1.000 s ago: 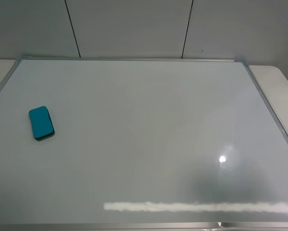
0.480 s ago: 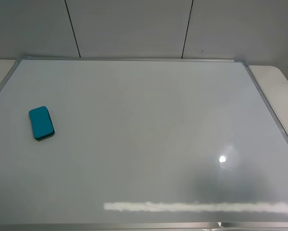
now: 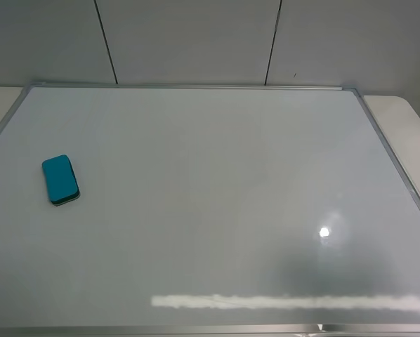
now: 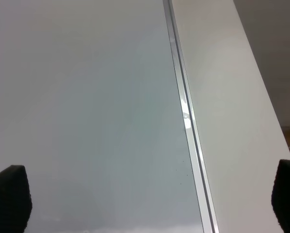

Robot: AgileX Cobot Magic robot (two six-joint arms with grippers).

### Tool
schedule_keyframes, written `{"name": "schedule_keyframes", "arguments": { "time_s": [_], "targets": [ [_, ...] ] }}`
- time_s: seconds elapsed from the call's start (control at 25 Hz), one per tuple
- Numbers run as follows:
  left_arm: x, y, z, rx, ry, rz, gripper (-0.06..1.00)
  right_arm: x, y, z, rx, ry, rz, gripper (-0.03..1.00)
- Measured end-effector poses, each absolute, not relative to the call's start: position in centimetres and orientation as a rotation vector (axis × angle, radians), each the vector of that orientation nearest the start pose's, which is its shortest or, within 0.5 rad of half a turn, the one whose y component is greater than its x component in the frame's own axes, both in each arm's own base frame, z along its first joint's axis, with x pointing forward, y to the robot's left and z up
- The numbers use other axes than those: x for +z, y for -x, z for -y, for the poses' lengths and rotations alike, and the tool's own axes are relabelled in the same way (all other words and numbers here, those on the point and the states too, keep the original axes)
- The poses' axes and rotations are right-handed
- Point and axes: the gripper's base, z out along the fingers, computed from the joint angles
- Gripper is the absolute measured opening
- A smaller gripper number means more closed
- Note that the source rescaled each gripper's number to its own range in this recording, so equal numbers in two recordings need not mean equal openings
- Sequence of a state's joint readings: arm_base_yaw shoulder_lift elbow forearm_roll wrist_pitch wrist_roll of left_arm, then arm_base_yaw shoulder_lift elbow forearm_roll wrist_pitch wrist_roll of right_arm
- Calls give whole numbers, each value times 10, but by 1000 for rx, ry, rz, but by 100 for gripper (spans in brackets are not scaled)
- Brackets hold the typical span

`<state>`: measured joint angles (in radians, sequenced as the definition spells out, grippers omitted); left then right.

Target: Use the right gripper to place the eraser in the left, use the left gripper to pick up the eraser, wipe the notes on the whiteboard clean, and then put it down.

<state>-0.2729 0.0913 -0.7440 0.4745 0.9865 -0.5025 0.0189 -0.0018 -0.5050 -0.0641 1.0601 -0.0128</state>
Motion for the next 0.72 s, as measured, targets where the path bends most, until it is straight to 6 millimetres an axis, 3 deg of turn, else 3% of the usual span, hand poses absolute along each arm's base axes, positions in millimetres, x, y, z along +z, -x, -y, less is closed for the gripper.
{"name": "schedule_keyframes", "arguments": {
  "time_s": [0.16,0.32,0.72],
  "targets": [
    [335,31,-40,-4,281,-1762,100,279,6,5,-73,29,-2036,100],
    [303,18,-24,-18,223,-1929,100,279,6,5,-73,29,-2036,100],
    [284,12,0,-53,26,-2036,100,279,6,5,-73,29,-2036,100]
  ]
}}
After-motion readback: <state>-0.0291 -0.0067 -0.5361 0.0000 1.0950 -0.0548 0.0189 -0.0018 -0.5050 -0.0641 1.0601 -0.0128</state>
